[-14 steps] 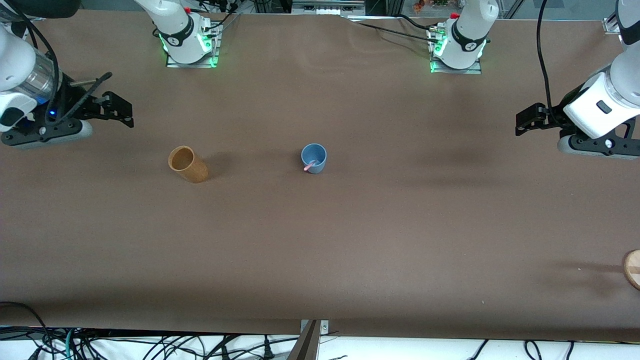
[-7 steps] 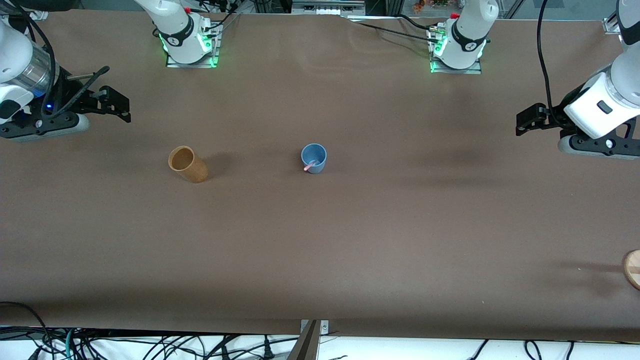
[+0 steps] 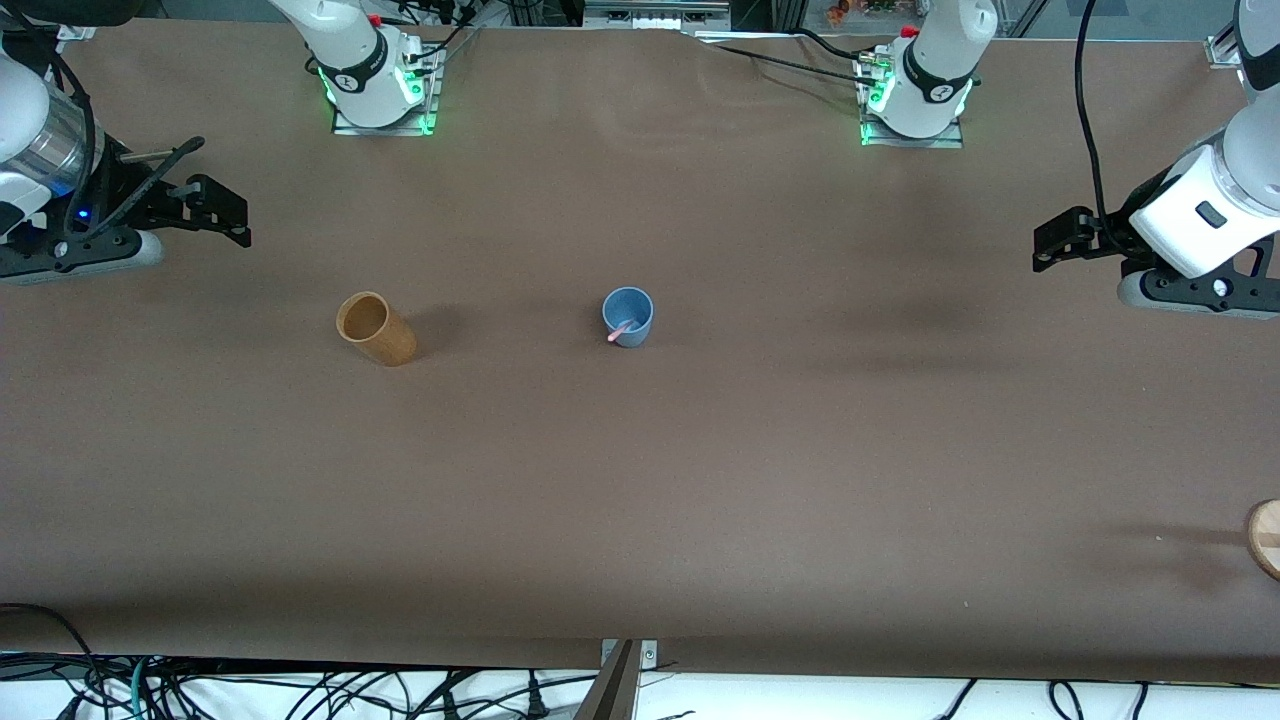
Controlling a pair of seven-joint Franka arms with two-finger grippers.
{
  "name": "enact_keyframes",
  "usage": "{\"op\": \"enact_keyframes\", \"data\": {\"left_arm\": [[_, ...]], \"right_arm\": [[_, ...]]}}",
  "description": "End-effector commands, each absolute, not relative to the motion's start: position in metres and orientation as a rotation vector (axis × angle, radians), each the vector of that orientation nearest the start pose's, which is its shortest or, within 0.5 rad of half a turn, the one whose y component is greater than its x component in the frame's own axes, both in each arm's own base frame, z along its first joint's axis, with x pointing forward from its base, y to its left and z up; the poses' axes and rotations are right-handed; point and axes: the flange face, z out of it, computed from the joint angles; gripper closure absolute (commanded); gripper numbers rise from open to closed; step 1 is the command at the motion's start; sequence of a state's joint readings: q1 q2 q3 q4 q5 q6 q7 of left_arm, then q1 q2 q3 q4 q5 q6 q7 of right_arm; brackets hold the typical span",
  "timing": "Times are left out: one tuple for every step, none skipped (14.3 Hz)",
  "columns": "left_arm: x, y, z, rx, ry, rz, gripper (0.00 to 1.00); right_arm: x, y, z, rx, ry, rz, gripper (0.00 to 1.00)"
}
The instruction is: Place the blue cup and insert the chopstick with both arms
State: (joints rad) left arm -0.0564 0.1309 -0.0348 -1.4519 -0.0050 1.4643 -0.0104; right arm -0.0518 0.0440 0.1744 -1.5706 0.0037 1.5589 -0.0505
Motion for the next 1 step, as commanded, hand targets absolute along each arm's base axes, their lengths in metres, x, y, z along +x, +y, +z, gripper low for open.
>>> {"op": "enact_keyframes", "data": {"left_arm": [[0.5804, -0.0509, 0.598, -3.151, 0.125, 0.2, 0.0]], "right_arm": [[0.5503, 0.0626, 0.602, -3.123, -0.271, 0.113, 0.0]]}}
